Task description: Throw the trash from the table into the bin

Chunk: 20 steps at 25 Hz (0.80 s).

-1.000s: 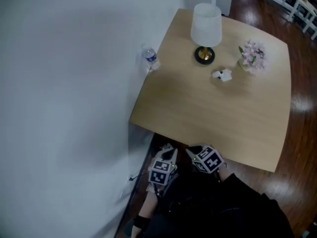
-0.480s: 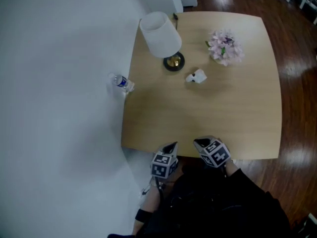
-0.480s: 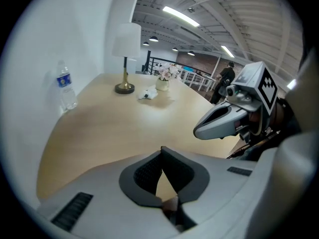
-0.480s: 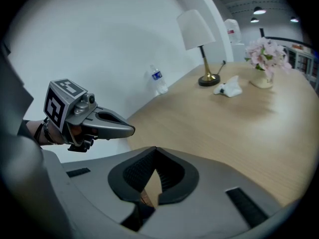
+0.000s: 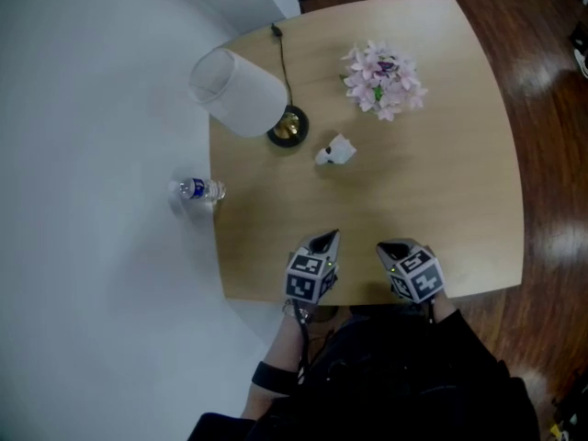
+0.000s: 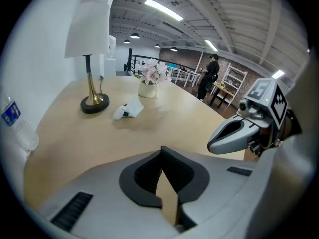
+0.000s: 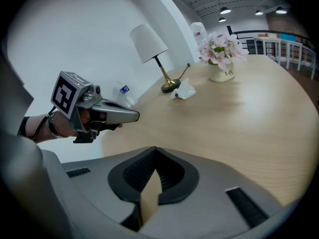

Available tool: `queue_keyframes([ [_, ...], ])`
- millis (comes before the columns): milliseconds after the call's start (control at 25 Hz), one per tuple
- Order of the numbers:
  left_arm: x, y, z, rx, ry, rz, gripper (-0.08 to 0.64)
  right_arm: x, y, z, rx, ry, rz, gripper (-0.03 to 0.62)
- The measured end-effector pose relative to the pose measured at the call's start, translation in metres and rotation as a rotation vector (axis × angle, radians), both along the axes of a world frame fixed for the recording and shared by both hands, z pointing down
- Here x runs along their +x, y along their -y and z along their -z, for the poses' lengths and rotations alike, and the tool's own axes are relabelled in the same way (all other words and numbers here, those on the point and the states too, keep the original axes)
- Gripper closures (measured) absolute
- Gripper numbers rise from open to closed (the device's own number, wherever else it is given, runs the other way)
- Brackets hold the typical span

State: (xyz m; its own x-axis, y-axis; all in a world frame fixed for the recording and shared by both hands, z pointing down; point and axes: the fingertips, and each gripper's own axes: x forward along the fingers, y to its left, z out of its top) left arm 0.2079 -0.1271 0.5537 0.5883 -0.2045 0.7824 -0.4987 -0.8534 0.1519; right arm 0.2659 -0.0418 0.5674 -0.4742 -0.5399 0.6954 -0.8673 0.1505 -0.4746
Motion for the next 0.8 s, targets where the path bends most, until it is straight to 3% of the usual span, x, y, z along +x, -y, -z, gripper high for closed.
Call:
queue_keyframes([
  [120, 0.018, 0.032, -0.011, 0.041, 0.052, -0.055, 0.532, 0.011, 0.011, -0.007, -0.008, 0.020, -0.034, 0.584],
  [200, 0.034, 0.057, -0.016, 0.068, 0.068, -0.084, 0.288, 0.017, 0.017, -0.013, -0.014, 0.034, -0.054, 0.584],
  [320, 0.055, 0.098, -0.018, 0.132, 0.082, -0.111, 0.205, 0.025, 0.027, -0.021, -0.018, 0.055, -0.086, 0.584],
  [800, 0.105, 0.169, -0.066, 0.195, 0.205, -0.274, 0.187, 0.042, 0.030, -0.038, -0.061, 0.086, -0.156, 0.584],
])
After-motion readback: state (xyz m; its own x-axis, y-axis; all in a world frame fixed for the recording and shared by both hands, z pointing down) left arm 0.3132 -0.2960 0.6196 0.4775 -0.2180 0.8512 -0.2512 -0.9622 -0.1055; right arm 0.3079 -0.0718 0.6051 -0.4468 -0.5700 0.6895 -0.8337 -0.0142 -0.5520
